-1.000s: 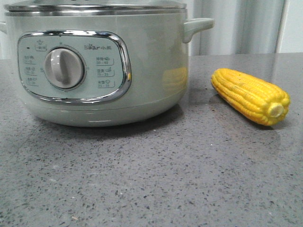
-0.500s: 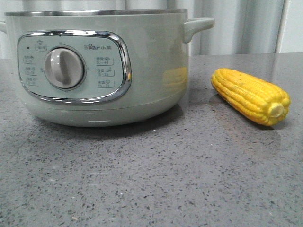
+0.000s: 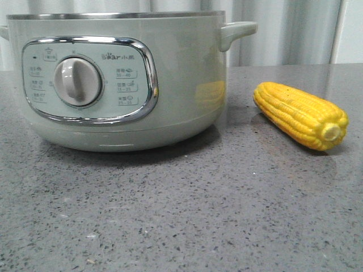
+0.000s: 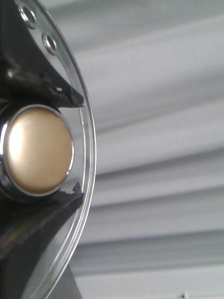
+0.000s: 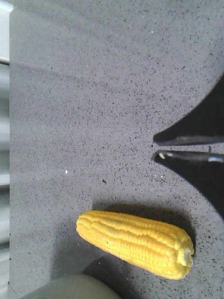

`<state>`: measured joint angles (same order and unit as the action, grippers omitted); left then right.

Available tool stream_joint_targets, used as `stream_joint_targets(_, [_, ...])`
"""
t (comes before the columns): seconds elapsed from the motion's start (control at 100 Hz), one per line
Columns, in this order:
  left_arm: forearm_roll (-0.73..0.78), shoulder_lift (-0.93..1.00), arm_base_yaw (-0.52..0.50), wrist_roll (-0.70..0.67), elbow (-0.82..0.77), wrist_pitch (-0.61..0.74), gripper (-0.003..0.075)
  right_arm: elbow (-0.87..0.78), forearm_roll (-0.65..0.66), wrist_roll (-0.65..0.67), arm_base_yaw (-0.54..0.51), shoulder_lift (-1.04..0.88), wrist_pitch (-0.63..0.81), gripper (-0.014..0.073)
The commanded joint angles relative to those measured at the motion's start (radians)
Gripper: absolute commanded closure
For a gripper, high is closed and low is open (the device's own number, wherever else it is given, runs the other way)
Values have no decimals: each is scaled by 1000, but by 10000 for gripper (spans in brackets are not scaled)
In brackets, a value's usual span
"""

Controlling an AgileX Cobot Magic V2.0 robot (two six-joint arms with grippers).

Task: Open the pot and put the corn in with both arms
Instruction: 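Lift the glass lid off the pot with the left gripper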

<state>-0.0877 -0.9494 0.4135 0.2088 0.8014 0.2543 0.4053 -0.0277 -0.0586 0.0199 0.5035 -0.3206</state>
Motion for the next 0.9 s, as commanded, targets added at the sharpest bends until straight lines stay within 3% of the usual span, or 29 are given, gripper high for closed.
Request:
stream_joint_targets(0.0, [-10,104,-76,5,-29,110,741,26,-1,-5,1,12,82,650])
stream_joint_targets(0.12, [-29,218,-186,5,-138,62,741,26,-1,-5,1,12,84,650])
stream_joint_targets(0.27, [-71,304,-248,5,-264,40,741,26,-1,-5,1,12,84,650])
stream_joint_targets(0.45, [-168,322,-255,5,-393,78,741,26,-1,-5,1,12,84,650])
stream_joint_targets(0.64, [-185,283,-255,5,-512,237,741,26,-1,-5,1,12,84,650])
stream_joint_targets(0.89, [-185,143,-255,5,-542,286,741,26,-1,-5,1,12,84,650])
